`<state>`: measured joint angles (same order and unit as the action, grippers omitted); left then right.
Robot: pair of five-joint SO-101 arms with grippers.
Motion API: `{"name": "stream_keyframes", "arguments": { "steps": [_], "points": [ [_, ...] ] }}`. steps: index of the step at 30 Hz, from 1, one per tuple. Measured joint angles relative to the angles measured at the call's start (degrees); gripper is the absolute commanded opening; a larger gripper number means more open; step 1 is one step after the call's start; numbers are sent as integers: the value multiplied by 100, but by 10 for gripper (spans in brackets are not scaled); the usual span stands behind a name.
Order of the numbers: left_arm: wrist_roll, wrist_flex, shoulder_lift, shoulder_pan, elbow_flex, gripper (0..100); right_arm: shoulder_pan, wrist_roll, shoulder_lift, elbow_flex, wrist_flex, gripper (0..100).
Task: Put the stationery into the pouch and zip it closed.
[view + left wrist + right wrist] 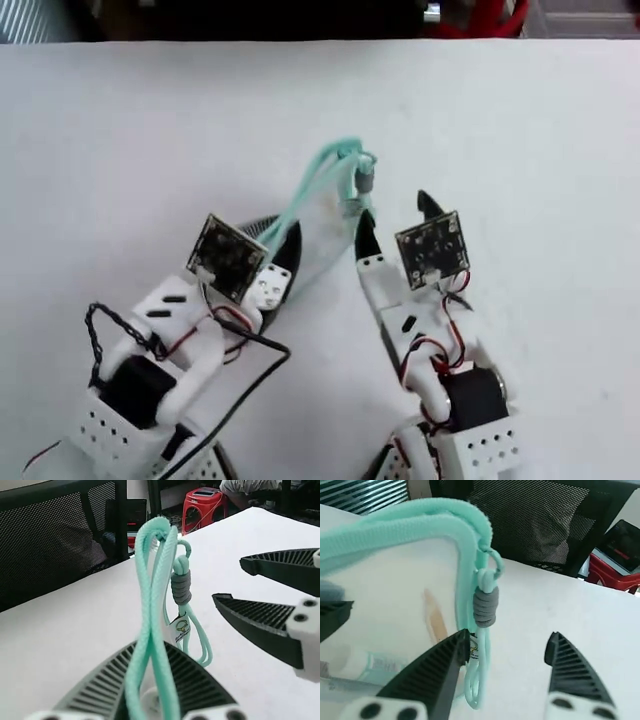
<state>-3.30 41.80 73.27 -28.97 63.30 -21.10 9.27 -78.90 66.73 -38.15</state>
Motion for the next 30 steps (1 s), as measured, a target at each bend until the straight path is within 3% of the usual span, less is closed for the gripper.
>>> {"name": "stream_keyframes", "arguments": {
  "steps": [6, 13, 26, 30],
  "points": [
    [79, -132, 79, 18, 123, 24, -9, -9, 932, -193, 492, 241],
    [97, -88, 527, 26, 369, 24, 26, -9, 2681, -1380, 519, 241],
    [97, -88, 624, 26, 431, 24, -141, -9, 2910, -1459, 677, 238],
    [97, -88, 624, 26, 431, 24, -62, -9, 2980, -1459, 826, 163]
  ]
}}
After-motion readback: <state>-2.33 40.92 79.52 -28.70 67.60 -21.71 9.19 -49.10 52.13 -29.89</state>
